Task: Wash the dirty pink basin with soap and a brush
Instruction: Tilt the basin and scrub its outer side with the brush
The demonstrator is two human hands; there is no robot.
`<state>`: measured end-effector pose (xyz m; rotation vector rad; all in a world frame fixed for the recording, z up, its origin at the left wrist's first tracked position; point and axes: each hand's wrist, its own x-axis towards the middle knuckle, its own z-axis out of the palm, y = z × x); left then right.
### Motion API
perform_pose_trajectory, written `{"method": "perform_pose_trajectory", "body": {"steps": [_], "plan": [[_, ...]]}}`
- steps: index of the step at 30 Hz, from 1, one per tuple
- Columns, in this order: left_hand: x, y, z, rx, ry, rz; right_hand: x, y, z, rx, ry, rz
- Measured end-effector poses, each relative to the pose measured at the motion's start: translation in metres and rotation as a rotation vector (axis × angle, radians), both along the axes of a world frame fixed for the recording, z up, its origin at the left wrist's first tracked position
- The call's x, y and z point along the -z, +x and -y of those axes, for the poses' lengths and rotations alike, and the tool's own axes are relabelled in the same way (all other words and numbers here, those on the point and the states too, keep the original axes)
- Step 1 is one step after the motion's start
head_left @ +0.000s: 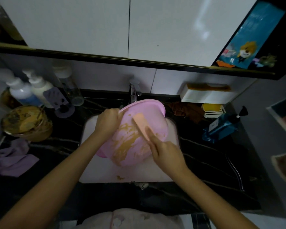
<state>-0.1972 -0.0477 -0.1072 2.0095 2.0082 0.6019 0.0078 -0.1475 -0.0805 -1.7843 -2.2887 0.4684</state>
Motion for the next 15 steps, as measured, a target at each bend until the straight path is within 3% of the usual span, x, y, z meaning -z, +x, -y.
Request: {"method": "perform_pose_trajectory", "body": {"steps": [4, 6, 9, 11, 13, 15], "plan": [[0.001, 0.007, -0.001, 0.022, 0.000, -0.031, -0.004, 0.031, -0.047, 0.349, -0.078, -0.070], [0.000, 0.010, -0.003, 0.022, 0.002, -0.029, -0.005, 0.005, -0.039, 0.283, -0.075, -0.137], [0.000, 0.008, -0.005, 0.013, -0.014, -0.033, -0.001, -0.013, -0.002, 0.047, -0.114, -0.084], [0.000, 0.011, -0.004, 0.021, -0.015, -0.050, -0.003, 0.013, -0.016, 0.187, -0.100, 0.073], [-0.001, 0.014, -0.002, 0.019, -0.016, -0.063, -0.007, 0.026, -0.037, 0.361, -0.084, 0.098], [0.000, 0.014, -0.003, 0.013, -0.036, -0.072, -0.012, 0.006, -0.033, 0.303, -0.080, 0.069]]}}
